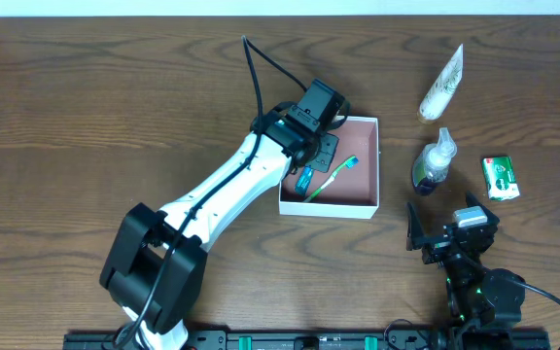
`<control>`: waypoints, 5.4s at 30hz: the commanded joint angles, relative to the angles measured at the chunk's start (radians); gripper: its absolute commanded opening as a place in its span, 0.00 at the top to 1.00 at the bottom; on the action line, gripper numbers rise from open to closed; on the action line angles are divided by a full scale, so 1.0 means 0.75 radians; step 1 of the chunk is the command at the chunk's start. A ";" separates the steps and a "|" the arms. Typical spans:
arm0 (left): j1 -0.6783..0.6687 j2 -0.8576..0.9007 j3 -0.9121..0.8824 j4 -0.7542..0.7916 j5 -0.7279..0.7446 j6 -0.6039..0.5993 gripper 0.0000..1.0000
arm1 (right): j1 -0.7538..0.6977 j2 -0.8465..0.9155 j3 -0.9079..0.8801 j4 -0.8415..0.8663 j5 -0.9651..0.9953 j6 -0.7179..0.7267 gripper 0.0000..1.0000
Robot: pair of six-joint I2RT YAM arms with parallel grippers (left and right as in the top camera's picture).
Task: Pack container
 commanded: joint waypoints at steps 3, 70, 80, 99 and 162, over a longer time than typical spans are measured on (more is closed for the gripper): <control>0.009 0.016 -0.002 -0.002 -0.129 -0.075 0.94 | -0.010 -0.009 -0.006 -0.001 -0.005 -0.013 0.01; 0.051 0.169 0.025 -0.028 -0.108 -0.189 0.83 | -0.010 -0.009 -0.006 -0.001 -0.005 -0.013 0.01; 0.051 -0.108 0.108 -0.074 -0.043 -0.143 0.68 | -0.010 -0.009 -0.006 -0.001 -0.005 -0.013 0.01; 0.102 -0.068 0.096 -0.340 -0.144 -0.043 0.68 | -0.010 -0.009 -0.006 -0.001 -0.005 -0.013 0.01; 0.211 0.104 0.038 -0.327 0.053 -0.028 0.81 | -0.010 -0.009 -0.006 -0.001 -0.005 -0.013 0.01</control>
